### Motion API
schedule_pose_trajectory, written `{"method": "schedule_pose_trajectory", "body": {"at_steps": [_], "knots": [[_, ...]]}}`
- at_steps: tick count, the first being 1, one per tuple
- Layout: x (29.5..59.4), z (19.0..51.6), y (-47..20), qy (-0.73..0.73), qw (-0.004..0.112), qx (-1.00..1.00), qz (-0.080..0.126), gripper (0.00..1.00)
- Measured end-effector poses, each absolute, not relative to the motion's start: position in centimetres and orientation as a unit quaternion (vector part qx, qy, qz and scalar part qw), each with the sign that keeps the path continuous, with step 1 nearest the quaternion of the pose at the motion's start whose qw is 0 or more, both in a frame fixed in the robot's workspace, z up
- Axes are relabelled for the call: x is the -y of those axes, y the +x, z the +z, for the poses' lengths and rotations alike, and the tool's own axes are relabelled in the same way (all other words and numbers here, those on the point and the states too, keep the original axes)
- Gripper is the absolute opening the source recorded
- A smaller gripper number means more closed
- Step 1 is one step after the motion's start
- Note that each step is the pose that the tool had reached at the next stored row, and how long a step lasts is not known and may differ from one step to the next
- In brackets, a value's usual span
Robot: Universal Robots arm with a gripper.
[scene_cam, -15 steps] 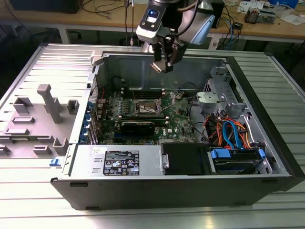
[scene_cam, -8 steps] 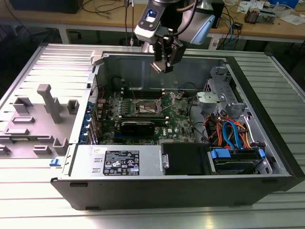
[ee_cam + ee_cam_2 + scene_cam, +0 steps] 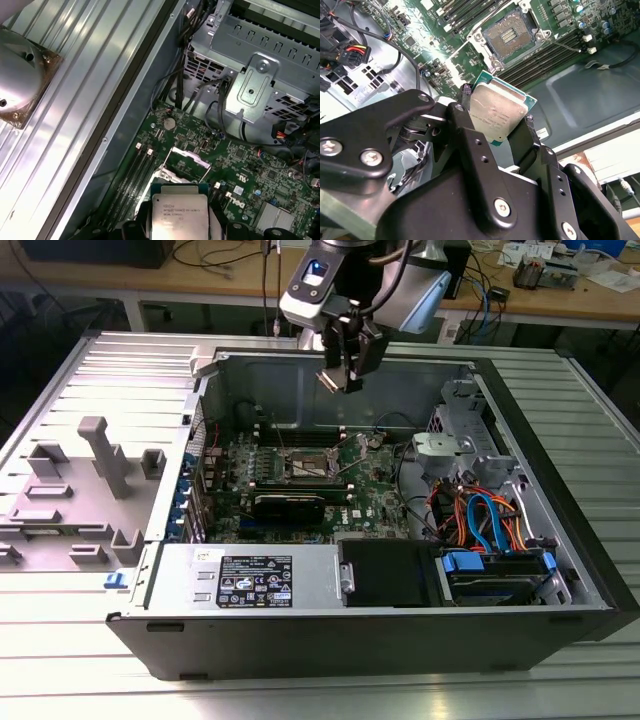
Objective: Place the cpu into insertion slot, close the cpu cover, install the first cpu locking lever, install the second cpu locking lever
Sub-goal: 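Place the cpu into insertion slot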
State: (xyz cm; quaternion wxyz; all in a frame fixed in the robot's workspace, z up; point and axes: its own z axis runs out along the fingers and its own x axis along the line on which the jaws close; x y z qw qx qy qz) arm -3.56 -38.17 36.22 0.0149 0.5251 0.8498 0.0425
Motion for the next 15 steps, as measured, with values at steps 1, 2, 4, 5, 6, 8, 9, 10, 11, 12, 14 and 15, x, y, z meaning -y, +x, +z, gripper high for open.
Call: {"method": "schedule_pose_trajectory", "body": {"at_steps": [1, 2, 4, 5, 6, 8, 9, 10, 11, 12, 14, 15], "knots": [[38.17, 36.22, -3.57, 0.527, 0.015, -0.849, 0.043, 0.55], [38.17, 36.22, -3.57, 0.527, 0.015, -0.848, 0.043, 0.55], [38.17, 36.22, -3.57, 0.528, 0.015, -0.848, 0.043, 0.55], [38.17, 36.22, -3.57, 0.528, 0.015, -0.848, 0.043, 0.55], [38.17, 36.22, -3.57, 0.528, 0.015, -0.848, 0.043, 0.55], [38.17, 36.22, -3.57, 0.528, 0.015, -0.848, 0.042, 0.55], [38.17, 36.22, -3.56, 0.528, 0.015, -0.848, 0.043, 0.55], [38.17, 36.22, -3.57, 0.528, 0.015, -0.848, 0.043, 0.55], [38.17, 36.22, -3.56, 0.528, 0.015, -0.848, 0.043, 0.55], [38.17, 36.22, -3.56, 0.528, 0.015, -0.848, 0.043, 0.55], [38.17, 36.22, -3.56, 0.528, 0.015, -0.848, 0.043, 0.55], [38.17, 36.22, -3.57, 0.528, 0.015, -0.848, 0.043, 0.55]]}}
